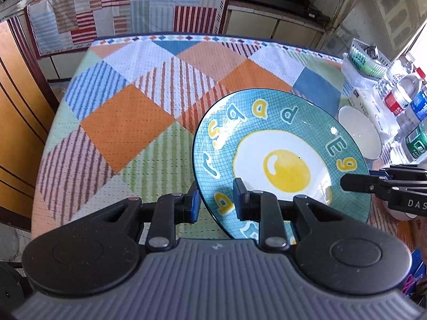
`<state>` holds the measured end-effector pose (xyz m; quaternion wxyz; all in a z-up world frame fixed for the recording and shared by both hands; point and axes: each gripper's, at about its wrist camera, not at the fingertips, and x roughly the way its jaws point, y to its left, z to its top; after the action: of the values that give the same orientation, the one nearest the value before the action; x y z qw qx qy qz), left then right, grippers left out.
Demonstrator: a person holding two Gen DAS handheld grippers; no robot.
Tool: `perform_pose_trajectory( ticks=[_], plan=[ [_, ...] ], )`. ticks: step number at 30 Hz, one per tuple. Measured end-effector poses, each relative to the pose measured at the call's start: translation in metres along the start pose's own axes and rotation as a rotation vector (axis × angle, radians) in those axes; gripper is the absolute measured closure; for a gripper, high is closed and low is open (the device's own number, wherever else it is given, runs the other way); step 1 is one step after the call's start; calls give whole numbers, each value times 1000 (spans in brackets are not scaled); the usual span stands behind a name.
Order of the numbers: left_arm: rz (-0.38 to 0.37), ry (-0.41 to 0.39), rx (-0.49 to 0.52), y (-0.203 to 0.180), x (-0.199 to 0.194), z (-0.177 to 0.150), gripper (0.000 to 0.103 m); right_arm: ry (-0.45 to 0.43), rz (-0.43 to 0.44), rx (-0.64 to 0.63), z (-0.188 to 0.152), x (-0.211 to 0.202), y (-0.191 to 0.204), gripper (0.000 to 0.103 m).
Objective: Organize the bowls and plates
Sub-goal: 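Carry the egg plate with the left gripper and lower it onto the white plate, then open the left gripper and withdraw from the plate stack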
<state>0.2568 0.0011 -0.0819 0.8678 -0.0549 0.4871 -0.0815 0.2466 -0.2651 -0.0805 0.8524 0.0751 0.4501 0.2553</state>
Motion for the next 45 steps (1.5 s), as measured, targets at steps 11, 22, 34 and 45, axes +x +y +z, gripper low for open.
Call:
perform_pose_trajectory(
  ticks=[11, 22, 34, 45],
  plan=[
    [0, 71, -56, 5, 33, 2, 79, 38, -64, 7, -3, 20, -7, 80],
    [8, 102, -55, 10, 49, 9, 79, 74, -132, -18, 2, 31, 0, 78],
    [23, 113, -37, 2, 56, 6, 78, 115, -360, -127, 5, 53, 23, 65],
    [67, 96, 21, -10, 27, -3, 78, 11, -384, -155, -4, 37, 29, 59]
  ],
)
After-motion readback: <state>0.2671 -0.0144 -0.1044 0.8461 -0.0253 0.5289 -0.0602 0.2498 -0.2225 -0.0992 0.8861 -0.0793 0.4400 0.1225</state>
